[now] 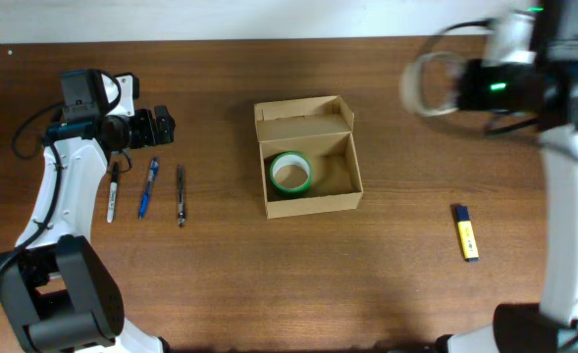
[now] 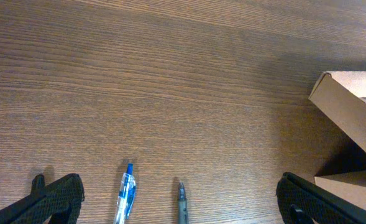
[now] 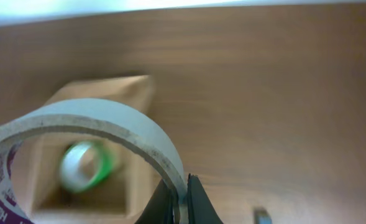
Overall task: Pack container
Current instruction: 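Carry the white tape with the right gripper and place it in the box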
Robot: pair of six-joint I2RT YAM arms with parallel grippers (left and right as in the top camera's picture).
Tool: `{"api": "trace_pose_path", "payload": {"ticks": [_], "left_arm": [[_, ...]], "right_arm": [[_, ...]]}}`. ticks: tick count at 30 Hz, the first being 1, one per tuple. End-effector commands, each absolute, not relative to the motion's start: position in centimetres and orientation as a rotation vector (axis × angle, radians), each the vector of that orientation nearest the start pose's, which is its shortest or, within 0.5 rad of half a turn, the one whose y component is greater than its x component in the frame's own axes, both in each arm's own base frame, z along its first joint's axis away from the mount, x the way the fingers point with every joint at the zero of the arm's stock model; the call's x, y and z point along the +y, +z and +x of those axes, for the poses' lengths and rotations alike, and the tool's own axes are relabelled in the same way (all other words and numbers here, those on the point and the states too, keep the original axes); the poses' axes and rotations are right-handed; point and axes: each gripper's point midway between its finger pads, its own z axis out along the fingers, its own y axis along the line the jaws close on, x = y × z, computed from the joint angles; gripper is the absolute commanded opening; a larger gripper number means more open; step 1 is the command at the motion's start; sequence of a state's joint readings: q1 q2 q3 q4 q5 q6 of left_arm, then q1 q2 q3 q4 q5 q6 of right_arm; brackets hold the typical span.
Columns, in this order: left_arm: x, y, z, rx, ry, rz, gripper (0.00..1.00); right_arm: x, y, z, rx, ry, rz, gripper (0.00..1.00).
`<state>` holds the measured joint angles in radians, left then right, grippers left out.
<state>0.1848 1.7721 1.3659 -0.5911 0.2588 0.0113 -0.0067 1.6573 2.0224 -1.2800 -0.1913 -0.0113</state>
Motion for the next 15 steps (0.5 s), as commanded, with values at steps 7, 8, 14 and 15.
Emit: {"api": "trace_pose_path", "payload": {"ticks": [7,8,14,15], "left_arm": [[3.8,13.1,45.6,2.528,-0.264,-0.093,0.99],[3.8,13.1,45.5,2.528,-0.264,-0.093,0.99],[3.8,13.1,45.6,2.528,-0.264,-0.093,0.99],[3.8,13.1,45.6,2.528,-0.264,-0.093,0.99]], "right_arm": [[17.8,24.2,39.3,2.501,0.066,-1.000,0.04],[18.7,23.1,39.6,2.510,0.051,-1.031,0.04],[21.2,16.3,40.6,2.609,0.018,-1.145,0.04],[21.3,15.3,40.7,2.629,0.017,-1.149,0.04]]}}
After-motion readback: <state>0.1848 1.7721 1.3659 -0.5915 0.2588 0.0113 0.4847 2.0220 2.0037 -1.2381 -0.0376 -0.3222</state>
